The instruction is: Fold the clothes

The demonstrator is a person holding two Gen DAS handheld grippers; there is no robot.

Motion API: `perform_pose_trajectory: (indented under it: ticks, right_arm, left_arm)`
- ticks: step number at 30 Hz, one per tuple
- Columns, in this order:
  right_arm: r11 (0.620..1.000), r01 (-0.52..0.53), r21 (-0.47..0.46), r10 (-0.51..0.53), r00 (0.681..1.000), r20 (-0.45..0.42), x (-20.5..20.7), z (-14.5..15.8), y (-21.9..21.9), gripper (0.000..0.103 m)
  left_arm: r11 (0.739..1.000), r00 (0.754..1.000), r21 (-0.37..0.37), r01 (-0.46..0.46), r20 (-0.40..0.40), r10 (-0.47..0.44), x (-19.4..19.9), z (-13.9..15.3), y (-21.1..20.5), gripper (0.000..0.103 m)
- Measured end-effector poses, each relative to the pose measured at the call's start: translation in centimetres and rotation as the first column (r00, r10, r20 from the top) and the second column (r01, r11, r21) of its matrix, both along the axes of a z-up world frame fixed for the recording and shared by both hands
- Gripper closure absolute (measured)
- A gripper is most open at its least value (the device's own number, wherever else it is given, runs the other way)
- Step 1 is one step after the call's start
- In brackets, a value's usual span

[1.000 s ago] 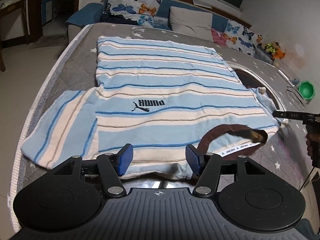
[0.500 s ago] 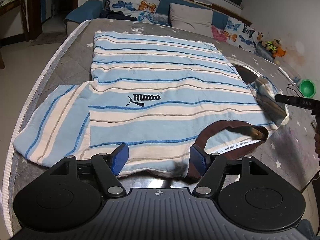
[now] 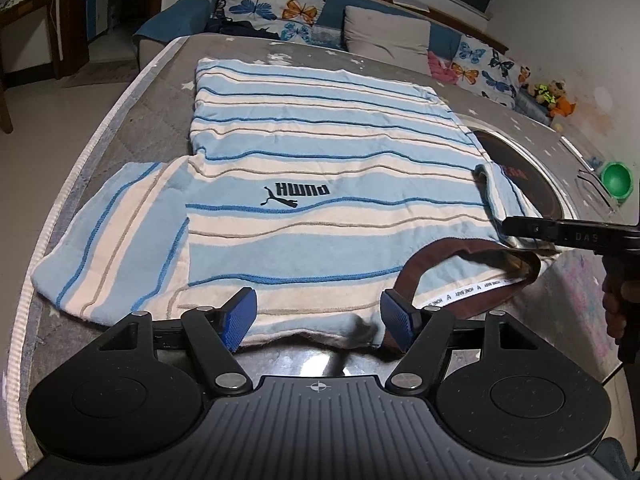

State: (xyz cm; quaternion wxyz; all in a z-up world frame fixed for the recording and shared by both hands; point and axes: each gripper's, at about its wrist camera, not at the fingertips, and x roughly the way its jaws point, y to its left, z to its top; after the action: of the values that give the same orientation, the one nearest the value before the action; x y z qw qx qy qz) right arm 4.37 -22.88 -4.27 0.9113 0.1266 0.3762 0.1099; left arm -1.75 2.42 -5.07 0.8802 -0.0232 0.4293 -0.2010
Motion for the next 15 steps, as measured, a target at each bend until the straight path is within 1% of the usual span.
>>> perform_pose_trajectory:
  ticks: [3,8,11,13,15]
  right_arm:
    - [0.999,0.026,-0.025,-0.026,1.000,0.005,0.1,0.3,-0.6,0.069]
    - [0.994,0.077,-0.075,-0.076,0.997,0.014,0.5,0.8,-1.8,0.068]
    - [0.993,0.080,-0.090,-0.081,0.997,-0.014,0.4,-0.9,-2.4,0.068]
    - [0.993,0.078,-0.088,-0.079,0.997,-0.016,0.4,-0.9,-2.4,0.064]
    - [0.993,0.077,-0.091,-0.078,0.997,-0.006,0.3,-0.7,-2.1,0.054]
  left_arm:
    - [1.000,1.000,-0.001,-0.018,0.005,0.018,0.0,0.1,0.4,0.034]
    - [0.997,0.997,-0.001,-0.075,0.025,0.075,-0.2,0.5,1.7,0.034]
    - [0.993,0.992,0.000,-0.121,0.027,0.121,-0.4,0.6,2.7,0.034]
    - [0.987,0.986,0.011,-0.161,0.035,0.161,-0.4,0.8,3.4,0.034]
    - [0.977,0.976,0.022,-0.212,0.047,0.211,-0.6,0.9,4.2,0.034]
